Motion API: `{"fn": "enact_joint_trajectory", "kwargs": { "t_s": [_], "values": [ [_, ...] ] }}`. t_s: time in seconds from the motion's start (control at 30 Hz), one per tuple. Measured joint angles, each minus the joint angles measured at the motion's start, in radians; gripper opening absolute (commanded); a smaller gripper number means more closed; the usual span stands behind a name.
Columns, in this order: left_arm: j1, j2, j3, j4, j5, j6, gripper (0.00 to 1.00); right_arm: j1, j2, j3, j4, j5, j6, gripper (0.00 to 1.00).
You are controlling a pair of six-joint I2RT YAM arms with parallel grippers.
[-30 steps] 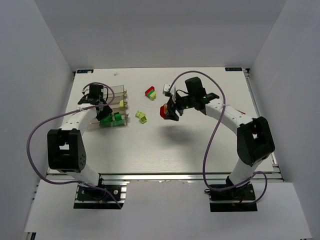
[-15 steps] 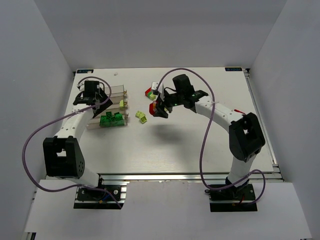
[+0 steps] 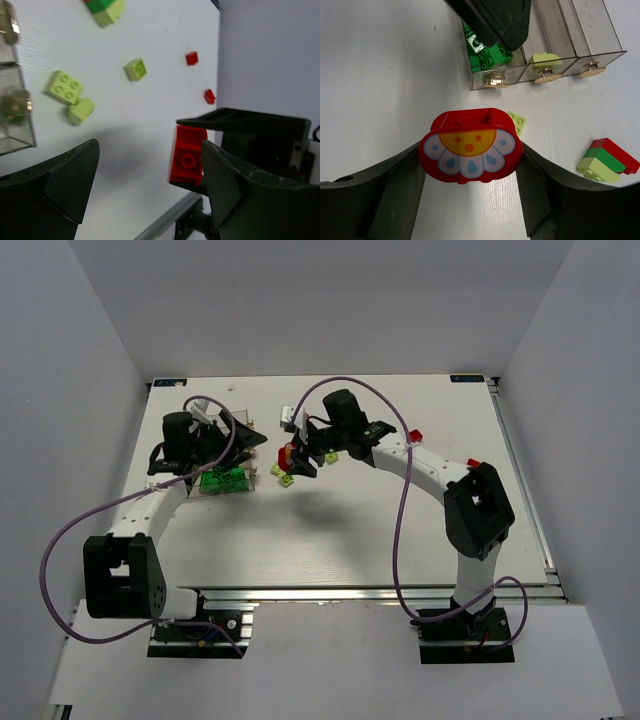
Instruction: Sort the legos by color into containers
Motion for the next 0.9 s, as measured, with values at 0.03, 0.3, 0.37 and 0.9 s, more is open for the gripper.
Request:
{"fn": "enact_joint_trajectory", "kwargs": {
  "t_s": [0.03, 0.3, 0.37, 0.9],
  "values": [
    [0.000, -0.001, -0.019, 0.038, 0.034, -0.021, 0.91, 0.000, 0.000, 0.000, 0.002, 0.000, 0.005, 0.00],
    [-0.016, -0.011, -0.076, 0.225, 0.185, -0.132, 0.89, 0.003, 0.000, 0.000, 0.009, 0.000, 0.017, 0.00],
    [-0.027, -0.015, -0.086, 0.266, 0.210, -0.154, 0.89, 0.004, 0.000, 0.000, 0.009, 0.000, 0.021, 0.00],
    [-0.114, 0.018, -0.102, 0.283, 0.231, -0.148, 0.70, 0.015, 0.000, 0.000, 0.036, -0.004, 0.058, 0.00]
  ]
}}
